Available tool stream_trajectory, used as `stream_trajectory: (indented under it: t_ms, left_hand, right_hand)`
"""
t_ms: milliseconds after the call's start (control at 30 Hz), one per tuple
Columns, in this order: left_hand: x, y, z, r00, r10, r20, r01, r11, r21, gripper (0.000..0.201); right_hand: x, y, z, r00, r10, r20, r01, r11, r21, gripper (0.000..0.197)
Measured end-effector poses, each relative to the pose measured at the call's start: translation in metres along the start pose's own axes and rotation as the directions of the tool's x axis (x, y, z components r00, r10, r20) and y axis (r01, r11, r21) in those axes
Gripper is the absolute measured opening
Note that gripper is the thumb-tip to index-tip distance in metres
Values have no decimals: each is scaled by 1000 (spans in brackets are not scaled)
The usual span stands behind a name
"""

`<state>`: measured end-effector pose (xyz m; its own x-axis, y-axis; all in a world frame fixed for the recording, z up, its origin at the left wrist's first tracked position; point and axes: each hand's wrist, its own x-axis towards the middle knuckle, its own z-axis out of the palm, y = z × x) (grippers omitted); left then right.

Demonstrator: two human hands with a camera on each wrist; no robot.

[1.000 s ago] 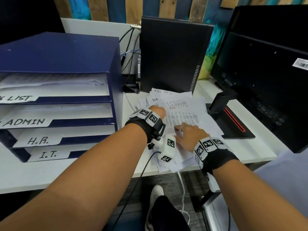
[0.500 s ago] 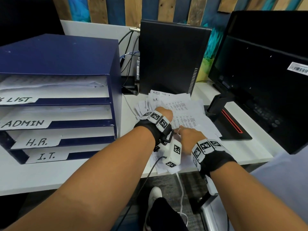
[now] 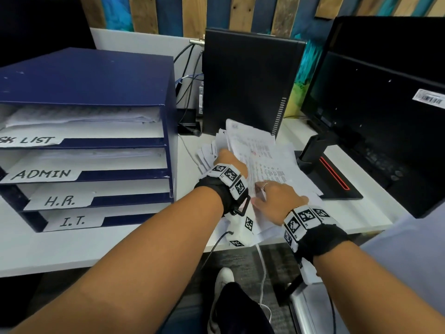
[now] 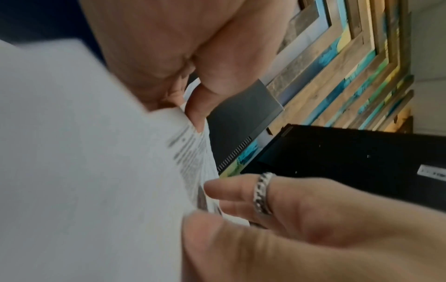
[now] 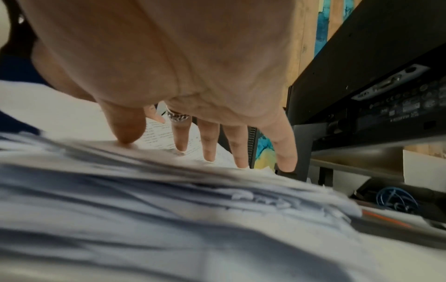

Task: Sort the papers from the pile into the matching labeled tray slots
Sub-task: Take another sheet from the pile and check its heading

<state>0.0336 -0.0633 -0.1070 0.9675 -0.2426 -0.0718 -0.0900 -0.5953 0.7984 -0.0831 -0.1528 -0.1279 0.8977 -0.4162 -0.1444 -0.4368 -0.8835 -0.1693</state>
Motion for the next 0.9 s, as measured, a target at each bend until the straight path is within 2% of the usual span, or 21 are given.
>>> stream_trajectory:
  t_ms: [33,100,167,233,333,400,533,633,733,800,900]
  left_hand:
    - [2,-6,-2,1000,9,5,-9,1000,27,26]
    - [0,-18,-10,1000,5,23,-5,1000,9,11]
    - [-10,-31,-17,1000,3,24,-3,1000,-19,14]
    - [-21,-45,-21,999,-14,34,16,999,-46,17]
    - [-40,-57,-25,995,-5,96,11,998,-63,21]
    - [-45,-59,-26,990,12,139,0,996,-85,21]
    - [-45,-51,-34,992,-50,119,71,979,-188,20]
    - [-46,-55,-35,995,-82,54,94,951,-295,6]
    - [-51,-60,-34,995,-57,-78,28,941,-337,16]
    - [-51,-61,-32,991,-65,-114,23,942,-334,23]
    - [-54,-60,-27,987,-74,-142,42,975,-218,29]
  right_hand:
    - [-3,1,-2,1000,-16,7,16,1000,-22,43]
    - [-9,4,-8,995,-85,54,85,996,-3,65]
    - [-15,5,-13,983,-149,111,139,986,87,89]
    - [-23,2,-13,968,-185,171,172,981,89,100]
    - [-34,-4,-12,952,-206,227,190,978,89,98]
    - [-37,-6,-10,959,-198,201,175,977,125,92]
    - [-35,-6,-8,975,-175,136,148,971,186,71]
    - [-32,0,-7,979,-183,93,157,959,237,57]
    - [-23,13,-5,992,-120,-25,122,950,286,50]
    - [-15,23,-4,993,-42,-111,73,956,284,53]
    - [-9,33,-2,997,28,-75,-8,967,253,68]
